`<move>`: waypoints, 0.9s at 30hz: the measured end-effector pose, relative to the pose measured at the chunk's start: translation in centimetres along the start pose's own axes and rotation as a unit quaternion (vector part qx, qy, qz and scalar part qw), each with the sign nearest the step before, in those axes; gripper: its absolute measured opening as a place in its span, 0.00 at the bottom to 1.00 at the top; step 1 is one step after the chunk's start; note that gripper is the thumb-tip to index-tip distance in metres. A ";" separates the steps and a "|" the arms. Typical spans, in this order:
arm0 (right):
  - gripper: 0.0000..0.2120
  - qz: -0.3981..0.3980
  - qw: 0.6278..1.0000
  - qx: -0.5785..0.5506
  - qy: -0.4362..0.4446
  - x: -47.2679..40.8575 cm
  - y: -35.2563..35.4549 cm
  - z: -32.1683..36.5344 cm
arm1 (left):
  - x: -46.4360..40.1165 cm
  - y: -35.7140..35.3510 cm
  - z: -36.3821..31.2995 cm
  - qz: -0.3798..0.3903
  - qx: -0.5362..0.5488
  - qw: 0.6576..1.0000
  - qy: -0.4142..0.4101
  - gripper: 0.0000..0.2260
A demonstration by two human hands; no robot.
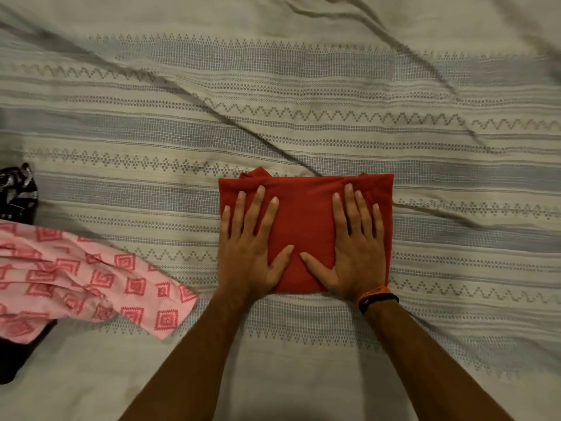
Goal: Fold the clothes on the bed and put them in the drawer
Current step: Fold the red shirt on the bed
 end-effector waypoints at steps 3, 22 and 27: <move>0.50 0.008 1.000 0.001 0.008 0.1 1.4 0.3 | 0.2 1.3 -0.4 0.008 0.009 1.000 0.003 0.35; 0.50 0.225 0.958 -0.177 -0.037 4.1 5.4 10.1 | 2.6 6.9 0.6 0.123 0.507 0.686 0.507 0.18; 0.49 0.204 0.971 -0.078 -0.095 1.9 6.2 11.9 | 1.2 8.9 -1.4 0.098 0.574 0.695 0.421 0.06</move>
Point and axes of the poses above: each hand's wrist, its own x-axis away from the middle knuckle, its own y-axis out of the back of the hand, z = x × y, the point moved 3 cm from there along -x, towards the middle knuckle, and after that the axes turned 5 degrees about -y, right-handed, at the moved point
